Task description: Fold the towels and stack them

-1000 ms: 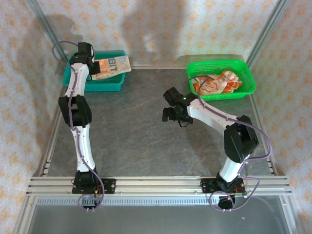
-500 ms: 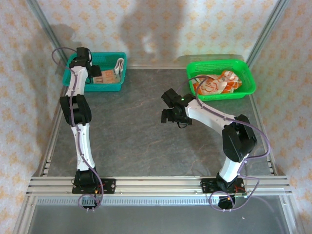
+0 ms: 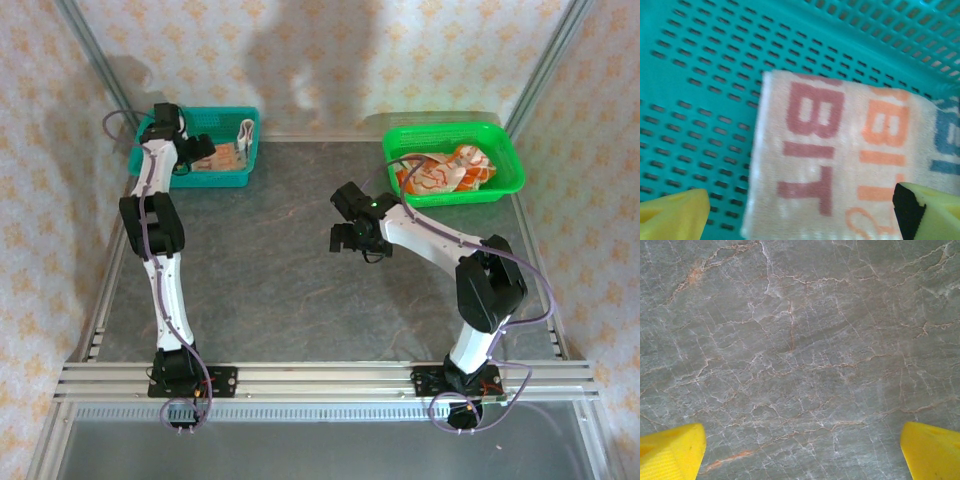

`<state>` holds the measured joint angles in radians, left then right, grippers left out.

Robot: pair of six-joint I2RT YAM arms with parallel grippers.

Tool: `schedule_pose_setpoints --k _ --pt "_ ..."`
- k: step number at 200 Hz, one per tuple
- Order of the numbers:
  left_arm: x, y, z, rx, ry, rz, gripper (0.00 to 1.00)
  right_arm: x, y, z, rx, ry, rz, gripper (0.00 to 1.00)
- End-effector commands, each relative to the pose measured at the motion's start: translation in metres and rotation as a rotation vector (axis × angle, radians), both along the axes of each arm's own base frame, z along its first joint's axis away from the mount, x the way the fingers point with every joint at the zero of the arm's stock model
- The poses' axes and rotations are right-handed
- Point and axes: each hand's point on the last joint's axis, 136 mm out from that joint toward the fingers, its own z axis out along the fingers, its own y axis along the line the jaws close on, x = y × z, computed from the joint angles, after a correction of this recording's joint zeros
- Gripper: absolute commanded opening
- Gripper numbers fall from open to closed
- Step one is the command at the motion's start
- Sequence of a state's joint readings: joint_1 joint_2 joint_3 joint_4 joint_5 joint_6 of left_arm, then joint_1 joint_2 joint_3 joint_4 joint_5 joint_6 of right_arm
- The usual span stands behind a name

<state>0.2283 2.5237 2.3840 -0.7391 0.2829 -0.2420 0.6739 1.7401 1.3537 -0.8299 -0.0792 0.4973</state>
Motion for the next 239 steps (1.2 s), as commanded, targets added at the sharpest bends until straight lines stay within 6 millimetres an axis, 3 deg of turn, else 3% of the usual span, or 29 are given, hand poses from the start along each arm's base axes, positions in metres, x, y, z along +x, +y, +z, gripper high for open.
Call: schedule_pose_setpoints --k 1,40,79,165,189,239 --pt "0.002 -0.036 0.033 -0.050 -0.051 -0.036 0.93 -0.003 0.004 0.002 0.008 -0.015 0.002 0.99" --pt "-0.022 -0.060 0.008 -0.091 0.063 -0.059 0.89 -0.003 0.004 0.003 0.020 -0.036 0.005 0.99" --pt "-0.058 -0.078 0.007 -0.077 0.117 -0.081 0.89 -0.005 0.006 0.000 0.044 -0.040 0.013 0.99" --pt "-0.158 -0.080 -0.003 0.048 0.244 -0.129 0.89 -0.015 0.006 -0.011 0.071 -0.035 0.025 0.99" --pt "-0.156 -0.099 0.013 0.036 0.206 -0.154 0.89 -0.015 0.005 -0.011 0.070 -0.044 0.023 1.00" --pt "-0.117 -0.160 0.040 -0.014 0.103 -0.185 0.87 -0.018 0.002 -0.010 0.070 -0.057 0.009 1.00"
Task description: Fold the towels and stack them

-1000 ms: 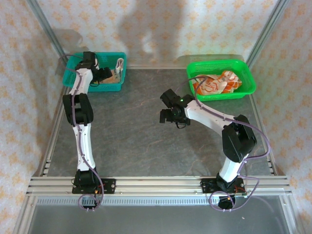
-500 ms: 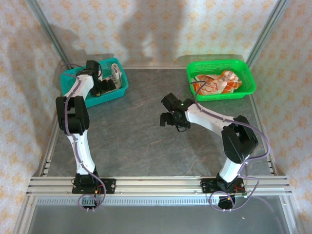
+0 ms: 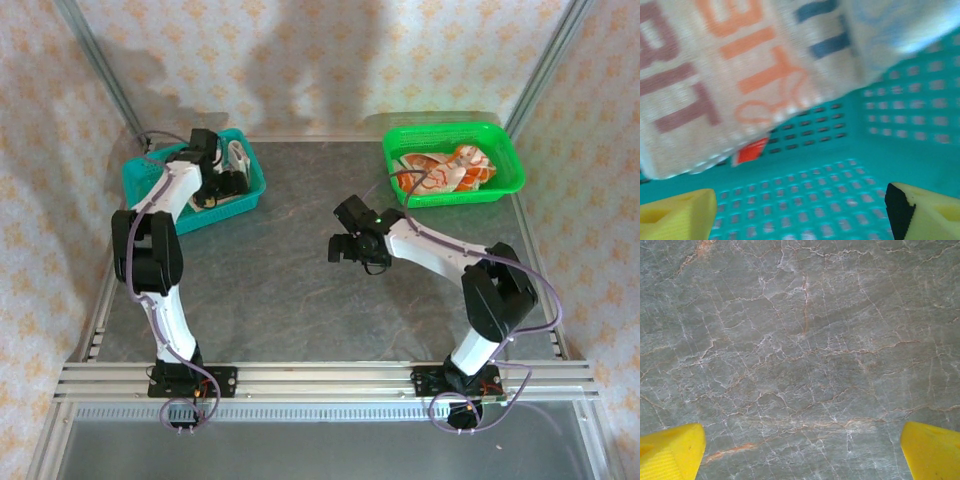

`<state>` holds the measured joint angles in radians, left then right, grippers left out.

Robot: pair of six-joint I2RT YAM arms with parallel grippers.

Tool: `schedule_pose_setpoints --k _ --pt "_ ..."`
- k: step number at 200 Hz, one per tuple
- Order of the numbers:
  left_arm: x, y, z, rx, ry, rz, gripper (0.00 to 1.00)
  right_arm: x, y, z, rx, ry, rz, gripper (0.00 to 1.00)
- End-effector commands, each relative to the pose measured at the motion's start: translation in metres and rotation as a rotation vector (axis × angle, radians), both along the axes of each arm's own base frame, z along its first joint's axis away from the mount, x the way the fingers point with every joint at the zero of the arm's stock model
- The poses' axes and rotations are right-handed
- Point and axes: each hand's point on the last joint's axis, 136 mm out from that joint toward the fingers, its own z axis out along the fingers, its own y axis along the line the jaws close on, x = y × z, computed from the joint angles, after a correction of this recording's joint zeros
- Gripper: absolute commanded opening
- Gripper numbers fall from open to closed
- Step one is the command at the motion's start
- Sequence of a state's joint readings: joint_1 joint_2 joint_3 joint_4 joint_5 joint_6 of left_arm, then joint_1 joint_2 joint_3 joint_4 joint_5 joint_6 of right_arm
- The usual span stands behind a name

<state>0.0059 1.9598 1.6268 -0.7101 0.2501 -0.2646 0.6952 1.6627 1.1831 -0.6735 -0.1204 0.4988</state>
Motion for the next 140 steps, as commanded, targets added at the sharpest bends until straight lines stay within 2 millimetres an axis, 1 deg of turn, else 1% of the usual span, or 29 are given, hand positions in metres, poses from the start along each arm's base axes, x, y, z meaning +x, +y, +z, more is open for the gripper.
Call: schedule_pose_setpoints --k 1,19,23,30,36,55,63,82,100,116,140 --pt "0.021 -0.028 0.017 -0.019 -0.064 0.001 0.87 -0.001 -0.004 0.007 0.000 -0.033 -0.025 1.00" --pt "0.033 -0.049 0.016 -0.047 -0.078 -0.015 0.85 -0.003 -0.007 0.007 -0.003 -0.036 -0.031 1.00" --pt "0.035 -0.054 0.011 -0.055 -0.069 -0.018 0.85 -0.003 -0.007 0.007 -0.002 -0.036 -0.032 1.00" --pt "0.039 -0.062 0.009 -0.070 -0.065 -0.030 0.82 -0.004 -0.008 0.007 -0.003 -0.036 -0.032 1.00" --pt "0.041 -0.067 0.007 -0.081 -0.058 -0.033 0.81 -0.004 -0.008 0.007 -0.004 -0.037 -0.035 1.00" --pt "0.043 -0.085 -0.004 -0.120 -0.029 -0.058 0.78 -0.005 -0.010 0.006 -0.008 -0.035 -0.038 1.00" --pt "0.041 -0.092 -0.005 -0.127 -0.025 -0.069 0.78 -0.005 -0.010 0.006 -0.009 -0.035 -0.038 1.00" --pt "0.032 -0.107 -0.008 -0.148 -0.017 -0.100 0.77 -0.005 -0.010 0.006 -0.010 -0.036 -0.039 1.00" --pt "0.018 -0.113 -0.013 -0.165 -0.005 -0.106 0.75 -0.004 -0.009 0.003 -0.008 -0.031 -0.037 1.00" --pt "0.002 -0.113 -0.019 -0.175 0.015 -0.101 0.75 -0.004 -0.007 0.001 -0.005 -0.025 -0.036 1.00" --pt "-0.022 -0.108 -0.019 -0.173 0.026 -0.094 0.75 -0.005 -0.005 -0.002 0.001 -0.018 -0.033 1.00"
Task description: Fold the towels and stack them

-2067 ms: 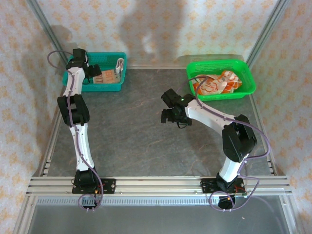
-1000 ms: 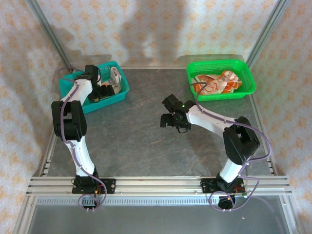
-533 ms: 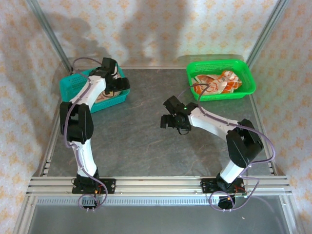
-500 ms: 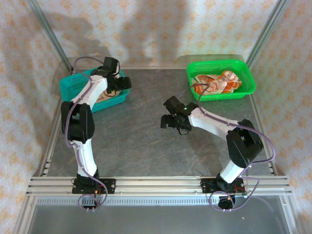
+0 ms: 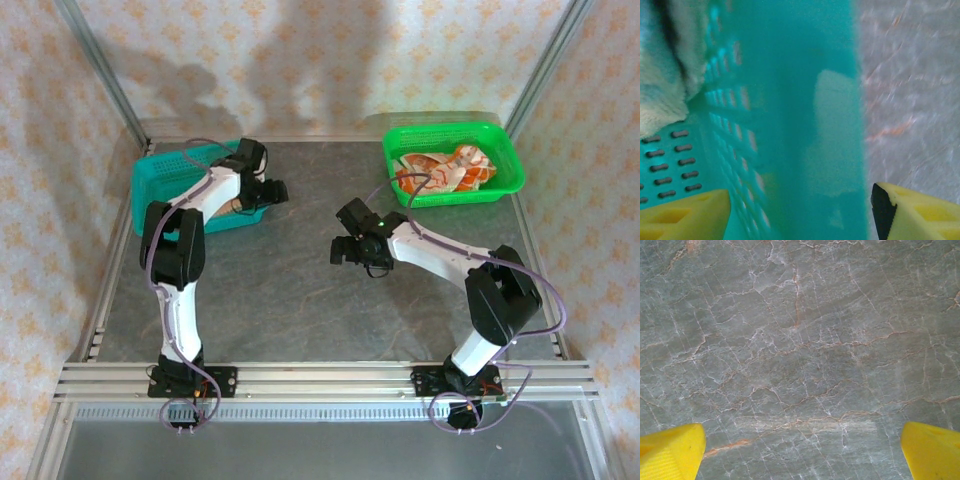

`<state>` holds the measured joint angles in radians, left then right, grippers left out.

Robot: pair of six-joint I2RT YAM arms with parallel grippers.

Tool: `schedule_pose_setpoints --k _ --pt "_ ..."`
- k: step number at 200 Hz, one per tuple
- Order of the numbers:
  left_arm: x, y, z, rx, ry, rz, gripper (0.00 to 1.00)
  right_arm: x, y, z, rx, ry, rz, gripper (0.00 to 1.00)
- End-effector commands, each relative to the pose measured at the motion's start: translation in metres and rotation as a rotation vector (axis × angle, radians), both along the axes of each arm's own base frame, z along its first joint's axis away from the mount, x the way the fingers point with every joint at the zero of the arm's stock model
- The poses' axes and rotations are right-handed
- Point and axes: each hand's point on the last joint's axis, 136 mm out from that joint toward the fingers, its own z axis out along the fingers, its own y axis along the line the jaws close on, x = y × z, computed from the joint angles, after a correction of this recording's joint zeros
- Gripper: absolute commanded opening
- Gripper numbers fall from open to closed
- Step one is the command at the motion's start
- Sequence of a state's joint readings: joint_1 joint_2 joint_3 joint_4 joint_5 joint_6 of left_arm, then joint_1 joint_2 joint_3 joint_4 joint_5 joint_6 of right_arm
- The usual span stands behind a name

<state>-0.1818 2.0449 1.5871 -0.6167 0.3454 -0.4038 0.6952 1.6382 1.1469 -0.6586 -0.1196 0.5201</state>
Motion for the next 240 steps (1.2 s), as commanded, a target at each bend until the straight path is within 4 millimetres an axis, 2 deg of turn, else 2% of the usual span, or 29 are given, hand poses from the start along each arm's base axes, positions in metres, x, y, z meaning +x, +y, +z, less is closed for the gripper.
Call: schedule_pose_setpoints --k 1,14,18,44,55,65,75,82,92,97,104,118,124,127,133,193,240 --pt "-0.017 -0.002 0.022 -0.035 -0.031 0.009 0.75 0.000 -0.001 -0.001 -0.008 -0.018 -0.012 1.00" --pt "-0.027 0.002 0.018 -0.017 -0.013 0.005 0.75 0.001 0.000 -0.001 -0.006 -0.015 -0.011 1.00" --pt "-0.029 0.003 0.030 -0.013 -0.036 0.004 0.75 0.001 0.000 -0.002 -0.006 -0.015 -0.010 1.00" --pt "-0.031 0.017 0.049 0.058 -0.059 0.010 0.74 0.001 0.002 -0.002 -0.006 -0.013 -0.004 1.00" --pt "-0.030 0.021 0.058 0.075 -0.067 0.012 0.61 0.001 0.002 -0.002 -0.008 -0.013 -0.004 1.00" --pt "-0.029 0.027 0.065 0.094 -0.078 0.022 0.55 0.001 0.001 -0.001 -0.009 -0.016 -0.005 1.00" --pt "-0.028 0.035 0.070 0.117 -0.087 0.040 0.36 0.001 0.000 0.000 -0.011 -0.019 -0.009 1.00" --pt "-0.026 0.043 0.072 0.133 -0.089 0.063 0.27 0.000 0.000 0.000 -0.011 -0.019 -0.011 1.00" --pt "-0.024 0.057 0.071 0.149 -0.082 0.109 0.22 0.000 -0.001 -0.001 -0.013 -0.020 -0.014 1.00" --pt "-0.023 0.064 0.068 0.151 -0.073 0.135 0.16 -0.001 -0.002 -0.001 -0.014 -0.020 -0.015 1.00" --pt "-0.022 0.073 0.063 0.142 -0.054 0.171 0.09 0.000 -0.002 0.000 -0.013 -0.022 -0.016 1.00" --pt "-0.018 0.087 0.049 0.114 -0.009 0.244 0.00 0.000 -0.002 -0.001 -0.014 -0.021 -0.018 1.00" --pt "-0.015 0.092 0.048 0.101 -0.005 0.270 0.00 0.000 -0.001 -0.001 -0.014 -0.021 -0.018 1.00" --pt "-0.014 0.094 0.036 0.100 0.023 0.284 0.00 0.000 -0.001 -0.001 -0.014 -0.021 -0.018 1.00" --pt "-0.011 0.097 0.029 0.095 0.039 0.310 0.00 0.001 0.000 -0.001 -0.014 -0.021 -0.016 1.00" --pt "0.002 0.124 -0.022 0.096 0.141 0.508 0.00 0.004 0.000 0.000 -0.026 -0.020 -0.010 1.00" --pt "-0.003 0.150 -0.036 0.199 0.191 0.512 0.00 0.004 0.000 -0.001 -0.032 -0.019 -0.011 1.00"
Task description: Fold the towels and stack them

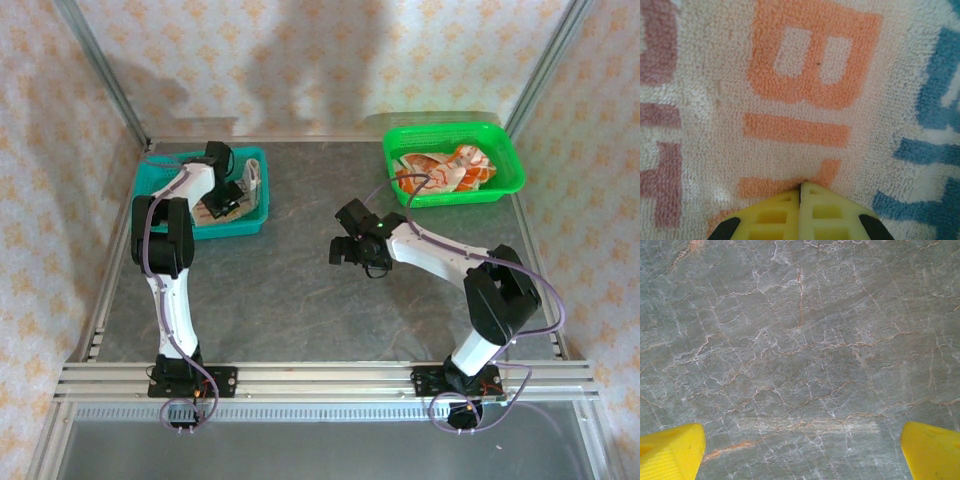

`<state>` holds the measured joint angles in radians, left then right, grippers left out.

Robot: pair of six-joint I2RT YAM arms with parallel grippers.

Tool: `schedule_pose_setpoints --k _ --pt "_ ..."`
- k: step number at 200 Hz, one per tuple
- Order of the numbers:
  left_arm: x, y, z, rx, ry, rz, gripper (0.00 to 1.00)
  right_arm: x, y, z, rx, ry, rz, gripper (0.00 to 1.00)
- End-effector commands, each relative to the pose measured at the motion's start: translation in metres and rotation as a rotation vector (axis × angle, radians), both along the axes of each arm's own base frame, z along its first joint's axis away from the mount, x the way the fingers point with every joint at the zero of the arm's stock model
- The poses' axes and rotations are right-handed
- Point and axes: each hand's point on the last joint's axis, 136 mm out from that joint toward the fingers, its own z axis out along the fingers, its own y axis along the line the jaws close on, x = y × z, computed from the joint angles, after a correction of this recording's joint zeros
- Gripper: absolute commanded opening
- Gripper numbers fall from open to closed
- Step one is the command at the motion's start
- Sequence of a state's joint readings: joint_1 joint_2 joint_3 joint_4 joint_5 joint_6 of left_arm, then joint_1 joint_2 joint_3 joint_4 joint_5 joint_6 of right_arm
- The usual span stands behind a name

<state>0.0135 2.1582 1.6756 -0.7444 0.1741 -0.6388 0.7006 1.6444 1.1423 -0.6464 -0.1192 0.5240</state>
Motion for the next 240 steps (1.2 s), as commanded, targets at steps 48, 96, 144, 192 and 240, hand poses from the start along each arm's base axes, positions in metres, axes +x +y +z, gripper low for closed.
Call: schedule_pose_setpoints --k 48,96,144,192,240 --pt "-0.023 0.055 -0.010 0.219 0.169 -0.055 0.00 0.006 0.000 -0.001 -0.038 -0.012 -0.008 1.00" --pt "-0.022 0.081 -0.002 0.350 0.220 -0.160 0.00 0.007 0.001 -0.002 -0.042 -0.007 -0.005 1.00" --pt "-0.008 0.092 0.007 0.394 0.203 -0.250 0.00 0.006 -0.001 -0.001 -0.045 -0.007 -0.006 1.00" --pt "0.017 0.088 0.025 0.355 0.114 -0.257 0.00 0.006 -0.001 0.003 -0.044 -0.012 0.002 1.00" --pt "0.001 0.059 0.070 0.223 -0.035 -0.206 0.28 0.016 -0.002 0.017 -0.064 -0.064 0.009 0.99"
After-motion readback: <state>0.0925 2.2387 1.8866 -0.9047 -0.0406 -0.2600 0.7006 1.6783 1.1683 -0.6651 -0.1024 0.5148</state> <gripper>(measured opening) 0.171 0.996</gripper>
